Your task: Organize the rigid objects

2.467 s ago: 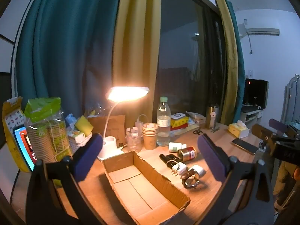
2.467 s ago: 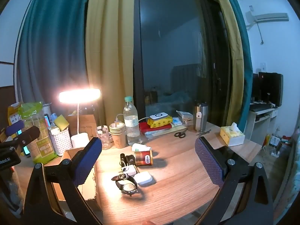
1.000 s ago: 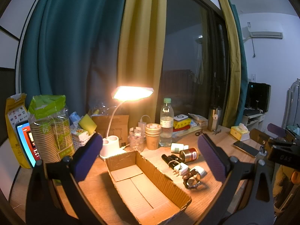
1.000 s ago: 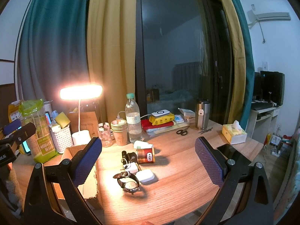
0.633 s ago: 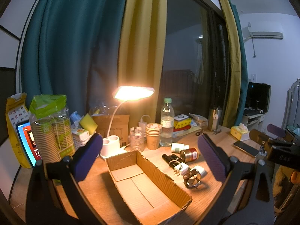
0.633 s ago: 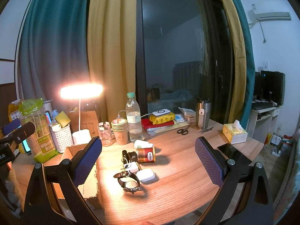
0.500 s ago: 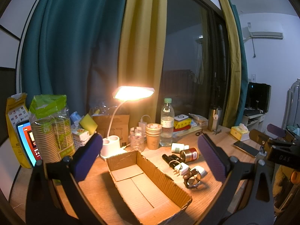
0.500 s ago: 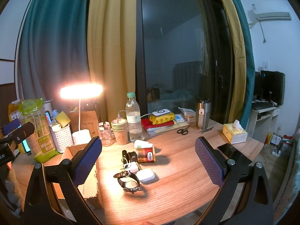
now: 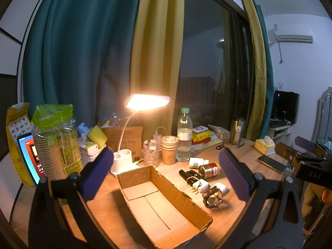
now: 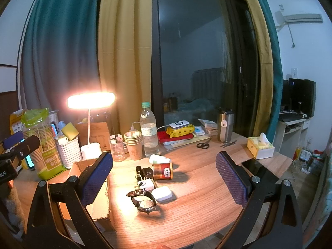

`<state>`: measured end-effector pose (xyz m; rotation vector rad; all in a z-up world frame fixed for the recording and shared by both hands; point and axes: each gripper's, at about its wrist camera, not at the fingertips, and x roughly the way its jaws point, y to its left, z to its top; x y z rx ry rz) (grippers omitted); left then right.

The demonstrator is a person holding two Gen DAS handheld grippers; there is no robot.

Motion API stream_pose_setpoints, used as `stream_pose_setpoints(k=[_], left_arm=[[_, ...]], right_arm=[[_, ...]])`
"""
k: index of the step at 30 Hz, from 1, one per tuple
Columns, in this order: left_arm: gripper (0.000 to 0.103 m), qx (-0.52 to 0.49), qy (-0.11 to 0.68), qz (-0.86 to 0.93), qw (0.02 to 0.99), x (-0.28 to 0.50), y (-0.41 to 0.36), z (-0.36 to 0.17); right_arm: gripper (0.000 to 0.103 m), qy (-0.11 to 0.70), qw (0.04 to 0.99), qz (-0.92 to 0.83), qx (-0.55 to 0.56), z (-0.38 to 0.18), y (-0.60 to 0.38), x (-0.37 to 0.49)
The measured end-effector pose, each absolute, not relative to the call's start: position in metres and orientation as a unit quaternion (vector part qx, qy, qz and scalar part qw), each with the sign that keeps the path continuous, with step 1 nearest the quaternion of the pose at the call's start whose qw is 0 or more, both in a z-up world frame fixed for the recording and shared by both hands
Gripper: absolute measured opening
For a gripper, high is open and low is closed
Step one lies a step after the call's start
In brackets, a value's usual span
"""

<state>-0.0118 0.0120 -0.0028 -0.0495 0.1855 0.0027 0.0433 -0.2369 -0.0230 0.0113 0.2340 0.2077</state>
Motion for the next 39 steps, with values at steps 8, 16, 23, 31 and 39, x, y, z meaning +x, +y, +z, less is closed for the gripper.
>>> stream_pose_setpoints(k=[8,16,23,31,39], left_arm=[[0.102,-0.026,0.096,0.001,0.995,-0.013,0.012,-0.006],[0.102,-0.028,0.128,0.002,0.991,-0.001,0.015,-0.018],[0.102,-0.025,0.199,0.014,0.98,0.028,0.025,-0.053],[0.102,-0.022,0.284,0.03,0.958,0.062,0.045,-0.107],[0.102,-0.04,0.359,0.022,0.932,0.096,0.064,-0.148]], right_arm=[[0.101,0.119,0.987,0.109,0.003,-0.031,-0.23,0.039],[0.101,0.142,0.983,0.113,0.0,-0.04,-0.226,0.054],[0.101,0.173,0.978,0.114,-0.002,-0.059,-0.222,0.076],[0.101,0.241,0.963,0.117,-0.007,-0.103,-0.214,0.117],[0.101,0.303,0.943,0.137,-0.016,-0.148,-0.196,0.149]])
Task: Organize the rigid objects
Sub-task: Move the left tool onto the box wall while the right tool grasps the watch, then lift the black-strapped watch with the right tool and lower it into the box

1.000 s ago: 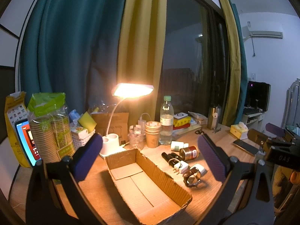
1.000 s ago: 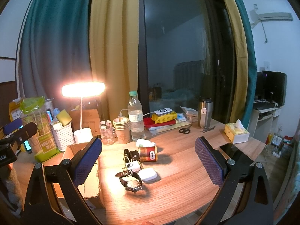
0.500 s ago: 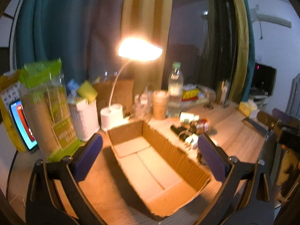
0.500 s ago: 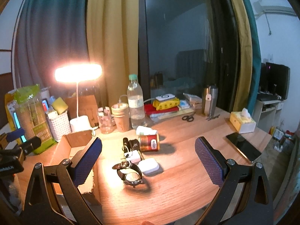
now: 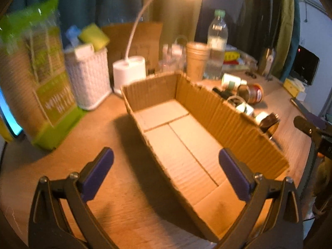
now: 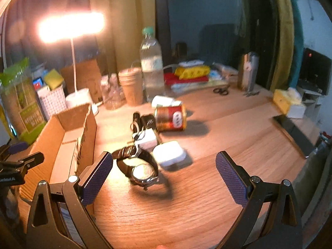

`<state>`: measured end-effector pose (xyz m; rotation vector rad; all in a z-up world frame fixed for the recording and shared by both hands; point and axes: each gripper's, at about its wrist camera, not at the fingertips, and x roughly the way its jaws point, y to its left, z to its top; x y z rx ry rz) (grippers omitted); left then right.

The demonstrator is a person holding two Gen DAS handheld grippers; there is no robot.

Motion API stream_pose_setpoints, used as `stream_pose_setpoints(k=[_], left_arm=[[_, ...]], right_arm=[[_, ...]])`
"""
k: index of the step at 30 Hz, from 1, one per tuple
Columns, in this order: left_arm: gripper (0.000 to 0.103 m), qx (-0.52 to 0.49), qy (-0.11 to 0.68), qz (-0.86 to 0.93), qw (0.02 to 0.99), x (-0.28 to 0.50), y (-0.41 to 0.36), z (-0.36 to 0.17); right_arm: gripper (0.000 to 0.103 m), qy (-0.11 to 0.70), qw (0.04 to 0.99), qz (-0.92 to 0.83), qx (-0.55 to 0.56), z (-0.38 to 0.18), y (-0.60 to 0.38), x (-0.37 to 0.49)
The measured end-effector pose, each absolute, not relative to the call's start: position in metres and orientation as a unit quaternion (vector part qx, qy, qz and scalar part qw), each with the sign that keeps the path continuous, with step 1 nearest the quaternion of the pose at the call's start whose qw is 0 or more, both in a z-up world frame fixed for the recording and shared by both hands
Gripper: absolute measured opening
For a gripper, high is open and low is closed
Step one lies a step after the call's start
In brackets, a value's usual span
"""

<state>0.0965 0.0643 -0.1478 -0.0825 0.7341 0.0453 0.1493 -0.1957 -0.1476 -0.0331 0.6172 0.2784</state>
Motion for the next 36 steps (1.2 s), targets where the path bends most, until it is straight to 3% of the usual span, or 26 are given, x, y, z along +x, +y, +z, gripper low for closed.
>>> stream_pose_setpoints(k=[6,12,14,17,21,23,30,36], left_arm=[[0.101,-0.04,0.395,0.0,0.918,0.121,0.064,-0.164],[0.073,-0.02,0.432,-0.024,0.901,0.138,0.053,-0.176],[0.051,-0.016,0.433,-0.02,0.901,0.142,0.053,-0.177],[0.043,-0.02,0.445,-0.036,0.894,0.149,0.053,-0.181],[0.037,-0.028,0.443,-0.04,0.895,0.15,0.055,-0.181],[0.034,-0.036,0.44,-0.041,0.897,0.149,0.057,-0.181],[0.028,-0.045,0.427,-0.046,0.902,0.148,0.062,-0.181],[0.028,-0.052,0.426,-0.051,0.902,0.147,0.064,-0.182]], right_arm=[[0.101,0.344,0.928,0.144,-0.012,-0.172,-0.187,0.171],[0.101,0.367,0.916,0.159,-0.017,-0.185,-0.176,0.182],[0.101,0.372,0.915,0.154,-0.022,-0.189,-0.172,0.185],[0.1,0.381,0.911,0.156,-0.025,-0.191,-0.17,0.189],[0.094,0.392,0.907,0.152,-0.032,-0.195,-0.165,0.193],[0.082,0.4,0.903,0.149,-0.042,-0.199,-0.161,0.195],[0.06,0.396,0.903,0.148,-0.074,-0.203,-0.151,0.195],[0.059,0.384,0.91,0.147,-0.059,-0.201,-0.158,0.188]])
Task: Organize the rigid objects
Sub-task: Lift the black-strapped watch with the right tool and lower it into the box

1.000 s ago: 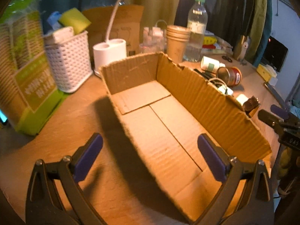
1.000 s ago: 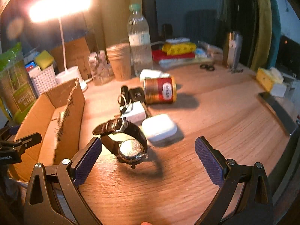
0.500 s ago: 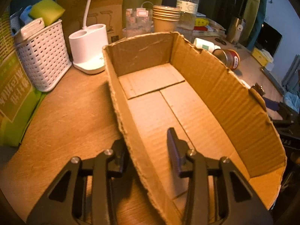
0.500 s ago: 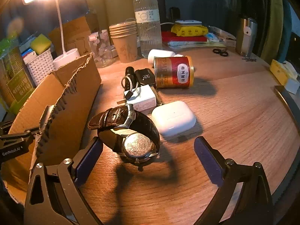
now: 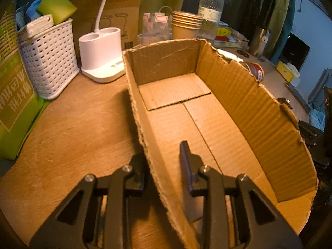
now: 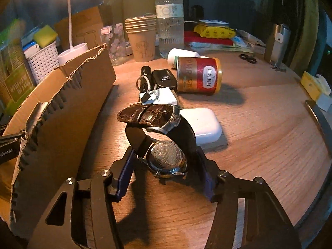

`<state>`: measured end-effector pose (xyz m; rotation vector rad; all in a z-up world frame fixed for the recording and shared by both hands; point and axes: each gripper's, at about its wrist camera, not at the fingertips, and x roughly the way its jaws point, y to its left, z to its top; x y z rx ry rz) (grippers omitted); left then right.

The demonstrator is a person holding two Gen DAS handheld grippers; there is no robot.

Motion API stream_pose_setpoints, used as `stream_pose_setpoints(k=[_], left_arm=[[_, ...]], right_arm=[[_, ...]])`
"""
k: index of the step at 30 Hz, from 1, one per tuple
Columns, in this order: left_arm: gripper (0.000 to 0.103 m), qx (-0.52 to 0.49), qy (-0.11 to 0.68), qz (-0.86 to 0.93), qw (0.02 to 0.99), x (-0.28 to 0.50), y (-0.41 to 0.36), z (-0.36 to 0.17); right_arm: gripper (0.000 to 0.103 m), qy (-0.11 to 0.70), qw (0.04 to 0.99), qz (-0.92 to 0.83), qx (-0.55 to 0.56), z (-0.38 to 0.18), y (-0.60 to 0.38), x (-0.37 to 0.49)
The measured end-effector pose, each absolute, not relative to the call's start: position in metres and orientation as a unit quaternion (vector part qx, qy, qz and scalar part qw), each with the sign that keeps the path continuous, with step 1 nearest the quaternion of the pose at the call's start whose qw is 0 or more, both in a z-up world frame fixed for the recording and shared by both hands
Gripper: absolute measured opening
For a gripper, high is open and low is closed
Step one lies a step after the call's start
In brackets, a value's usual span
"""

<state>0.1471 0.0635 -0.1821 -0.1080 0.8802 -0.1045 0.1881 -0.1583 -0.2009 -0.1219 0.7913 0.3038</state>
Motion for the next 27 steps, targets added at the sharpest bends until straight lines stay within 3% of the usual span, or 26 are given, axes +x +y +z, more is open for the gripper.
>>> stream_pose_setpoints(k=[11,27], left_arm=[[0.028,-0.062,0.422,-0.051,0.903,0.145,0.066,-0.18],[0.028,-0.059,0.42,-0.044,0.905,0.143,0.067,-0.18]], right_arm=[[0.059,0.359,0.919,0.149,-0.063,-0.186,-0.162,0.167],[0.059,0.267,0.933,0.229,-0.082,-0.115,-0.116,0.103]])
